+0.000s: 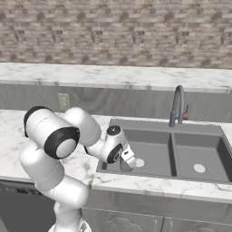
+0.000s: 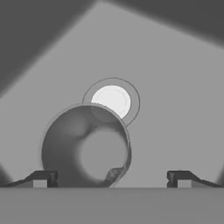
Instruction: Place the glass cup in the left basin and the glass cup in the right basin of the sink.
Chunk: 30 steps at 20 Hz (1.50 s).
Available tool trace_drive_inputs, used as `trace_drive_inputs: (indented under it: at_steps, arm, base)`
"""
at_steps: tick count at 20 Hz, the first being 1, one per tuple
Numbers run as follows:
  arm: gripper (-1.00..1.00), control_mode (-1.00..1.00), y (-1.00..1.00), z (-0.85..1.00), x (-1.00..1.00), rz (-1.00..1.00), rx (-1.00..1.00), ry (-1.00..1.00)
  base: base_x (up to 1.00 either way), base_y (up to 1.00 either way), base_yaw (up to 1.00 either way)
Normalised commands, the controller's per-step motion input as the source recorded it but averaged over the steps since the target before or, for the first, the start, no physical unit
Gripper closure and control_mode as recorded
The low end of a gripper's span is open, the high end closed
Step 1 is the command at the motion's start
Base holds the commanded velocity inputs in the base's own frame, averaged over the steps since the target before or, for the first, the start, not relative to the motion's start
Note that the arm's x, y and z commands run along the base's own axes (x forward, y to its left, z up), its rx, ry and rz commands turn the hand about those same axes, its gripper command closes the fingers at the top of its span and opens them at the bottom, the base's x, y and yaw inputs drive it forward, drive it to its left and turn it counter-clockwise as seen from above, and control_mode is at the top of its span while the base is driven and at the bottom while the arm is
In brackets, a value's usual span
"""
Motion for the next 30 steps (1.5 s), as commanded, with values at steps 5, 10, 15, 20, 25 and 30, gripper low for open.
trace_drive_inputs:
  at_steps: [5, 10, 15, 20, 25, 30]
  arm:
    - [-1.0, -1.0, -0.05, 0.53, -0.08, 0.0, -0.01, 0.0]
    - [-1.0, -1.0, -0.01, 0.56, -0.07, 0.0, 0.0, 0.07]
    - [-1.0, -1.0, -0.04, 0.57, -0.12, 0.08, 0.0, 0.1]
    - [-1.0, -1.0, -0.02, 0.55, -0.12, 0.18, 0.01, 0.18]
    - [-1.0, -1.0, -0.01, 0.5, -0.25, 0.24, 0.0, 0.04]
    - [-1.0, -1.0, 0.03, 0.46, -0.26, 0.24, 0.01, 0.0]
  base:
    - [0.0, 0.0, 0.0]
    - [0.0, 0.0, 0.0]
    - [0.0, 0.0, 0.0]
    - [0.0, 0.0, 0.0]
    - [0.0, 0.0, 0.0]
    - [0.0, 0.0, 0.0]
